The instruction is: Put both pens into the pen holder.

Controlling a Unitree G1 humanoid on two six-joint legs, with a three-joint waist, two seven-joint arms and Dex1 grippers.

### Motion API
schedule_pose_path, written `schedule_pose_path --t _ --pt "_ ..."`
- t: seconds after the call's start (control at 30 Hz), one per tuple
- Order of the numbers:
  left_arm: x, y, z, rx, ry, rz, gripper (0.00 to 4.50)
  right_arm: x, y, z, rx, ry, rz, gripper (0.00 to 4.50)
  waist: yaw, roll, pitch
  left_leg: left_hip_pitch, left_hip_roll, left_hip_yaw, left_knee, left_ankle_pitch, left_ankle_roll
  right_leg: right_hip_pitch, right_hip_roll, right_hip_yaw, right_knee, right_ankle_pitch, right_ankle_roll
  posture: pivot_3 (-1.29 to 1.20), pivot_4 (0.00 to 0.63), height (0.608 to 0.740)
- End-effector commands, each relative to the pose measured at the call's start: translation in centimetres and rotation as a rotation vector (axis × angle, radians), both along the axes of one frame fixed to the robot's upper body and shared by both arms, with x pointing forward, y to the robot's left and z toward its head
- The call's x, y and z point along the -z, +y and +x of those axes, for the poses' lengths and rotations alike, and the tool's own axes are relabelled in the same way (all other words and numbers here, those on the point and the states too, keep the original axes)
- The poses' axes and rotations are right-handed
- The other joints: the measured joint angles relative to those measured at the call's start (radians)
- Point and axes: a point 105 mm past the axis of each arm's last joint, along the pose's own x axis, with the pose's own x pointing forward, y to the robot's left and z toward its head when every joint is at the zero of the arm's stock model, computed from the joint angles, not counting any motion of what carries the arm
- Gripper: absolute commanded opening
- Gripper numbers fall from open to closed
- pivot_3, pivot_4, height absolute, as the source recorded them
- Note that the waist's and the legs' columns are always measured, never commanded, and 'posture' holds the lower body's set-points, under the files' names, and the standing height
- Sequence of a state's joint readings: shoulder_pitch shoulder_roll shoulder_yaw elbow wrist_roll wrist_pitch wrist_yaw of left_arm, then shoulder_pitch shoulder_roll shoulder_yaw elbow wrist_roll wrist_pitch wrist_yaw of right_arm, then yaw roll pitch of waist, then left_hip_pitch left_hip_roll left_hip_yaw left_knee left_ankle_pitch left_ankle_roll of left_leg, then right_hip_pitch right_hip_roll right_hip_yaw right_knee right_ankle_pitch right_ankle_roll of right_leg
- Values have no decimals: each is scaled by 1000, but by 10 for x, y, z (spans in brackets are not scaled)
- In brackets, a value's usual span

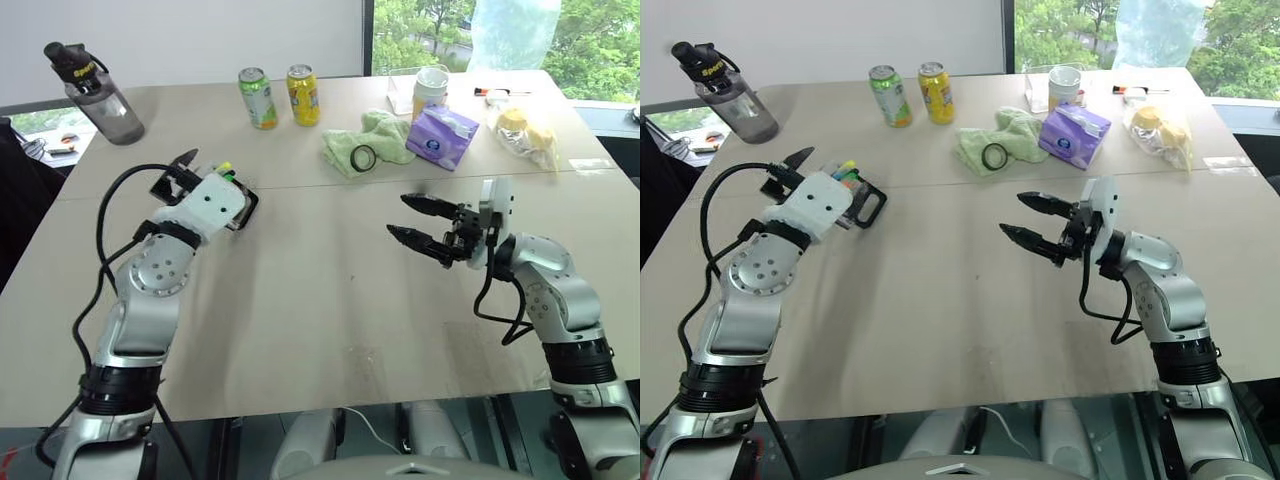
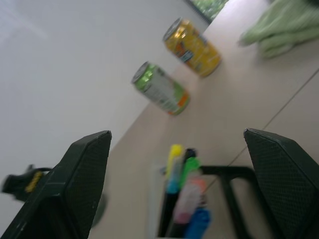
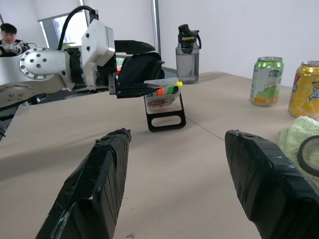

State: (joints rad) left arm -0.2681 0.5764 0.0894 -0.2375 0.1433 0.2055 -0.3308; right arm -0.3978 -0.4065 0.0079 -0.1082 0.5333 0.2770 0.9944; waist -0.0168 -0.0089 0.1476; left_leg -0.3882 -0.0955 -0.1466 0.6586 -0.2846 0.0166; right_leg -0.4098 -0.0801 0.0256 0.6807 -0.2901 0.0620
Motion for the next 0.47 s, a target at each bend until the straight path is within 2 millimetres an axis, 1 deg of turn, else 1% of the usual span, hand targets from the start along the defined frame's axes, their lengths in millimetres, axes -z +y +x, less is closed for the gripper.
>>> schedule_pose_path --t 0.03,0.07,0.1,0.13,0.2,0.27,0.3,0.37,0.4,0.47 --pt "19 -30 -16 192 150 -306 4442 25 -14 2 73 35 -65 3252 1 0 -1 0 0 0 2 0 0 1 0 0 0 0 0 0 150 740" --pt "26 -38 -23 239 202 -388 4442 36 -20 3 98 49 -95 3252 0 -1 -1 -1 0 -1 3 0 0 1 0 0 0 0 0 0 150 740" --pt "39 -43 -32 279 278 -455 4442 47 -28 3 135 52 -141 3252 0 -1 -1 -2 0 -1 5 0 1 1 0 0 0 0 0 0 150 740" --pt "53 -46 -41 293 351 -481 4442 55 -34 3 162 57 -175 3252 -3 0 -1 -3 0 -1 6 -1 1 0 0 0 0 0 0 0 150 740" --pt "78 -48 -59 300 483 -495 4442 66 -45 1 199 78 -199 3252 -12 0 -1 -4 0 0 7 -1 1 -1 0 1 1 0 0 0 150 740" --pt "95 -50 -80 344 594 -522 4442 78 -56 -1 238 106 -222 3252 -19 0 -1 -4 0 -1 7 -1 1 -1 1 3 4 0 0 0 150 740" --pt "100 -51 -87 361 630 -535 4442 83 -60 -2 252 116 -238 3252 -20 0 -1 -3 1 0 8 0 1 -1 1 3 7 0 0 0 150 740" --pt "115 -44 -95 323 660 -542 4442 102 -73 -5 294 141 -320 3252 -7 1 0 1 1 0 9 0 0 1 1 5 10 0 0 0 150 740" --pt "118 -42 -97 310 662 -540 4442 108 -78 -6 310 141 -346 3252 -4 1 0 13 0 1 8 -3 4 13 1 4 11 0 0 0 150 740" --pt "120 -41 -98 305 656 -539 4442 113 -81 -6 324 133 -365 3252 1 1 0 18 0 1 7 -3 5 18 1 5 9 0 -1 0 150 740"
